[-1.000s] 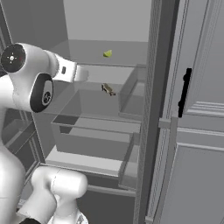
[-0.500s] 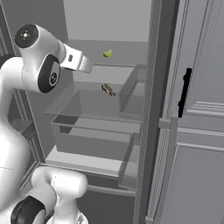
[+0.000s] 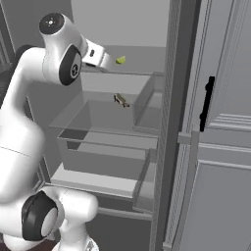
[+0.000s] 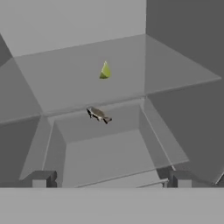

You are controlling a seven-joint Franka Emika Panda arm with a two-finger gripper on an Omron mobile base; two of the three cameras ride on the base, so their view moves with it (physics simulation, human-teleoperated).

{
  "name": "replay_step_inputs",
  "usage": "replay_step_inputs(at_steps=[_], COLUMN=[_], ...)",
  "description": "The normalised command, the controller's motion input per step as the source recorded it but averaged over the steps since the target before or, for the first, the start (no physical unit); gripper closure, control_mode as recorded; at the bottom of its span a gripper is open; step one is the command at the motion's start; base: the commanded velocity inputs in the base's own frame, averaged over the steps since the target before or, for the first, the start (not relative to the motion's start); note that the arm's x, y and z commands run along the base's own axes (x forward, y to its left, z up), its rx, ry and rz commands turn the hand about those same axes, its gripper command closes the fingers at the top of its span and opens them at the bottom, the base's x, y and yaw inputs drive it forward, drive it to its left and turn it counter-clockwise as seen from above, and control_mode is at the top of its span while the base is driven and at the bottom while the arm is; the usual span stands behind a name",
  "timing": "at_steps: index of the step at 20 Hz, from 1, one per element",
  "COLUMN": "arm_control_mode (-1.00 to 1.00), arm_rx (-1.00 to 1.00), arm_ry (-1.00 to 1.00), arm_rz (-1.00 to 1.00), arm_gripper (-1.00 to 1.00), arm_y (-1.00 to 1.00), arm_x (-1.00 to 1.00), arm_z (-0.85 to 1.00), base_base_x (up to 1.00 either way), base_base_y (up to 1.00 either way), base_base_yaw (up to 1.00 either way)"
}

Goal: Grab a lemon wedge from the fridge and one ice cube from the ice bowl, and put them in the glass of lemonade.

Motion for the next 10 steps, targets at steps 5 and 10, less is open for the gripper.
replay_step_inputs(at_steps=[5,10], arm_control_mode=[-1.00,-1.00], arm_rx=[-0.05,-0.07], arm_ry=[0.00,0.00], arm_rz=[0.04,0.01], arm_gripper=[-1.00,-1.00], arm_y=[-0.03,0.00], arm_x=[0.62,0.56], arm_z=[-0.17,-0.18], base_base_x=[0.00,0.00], base_base_y=[0.00,0.00], base_base_yaw=[0.00,0.00])
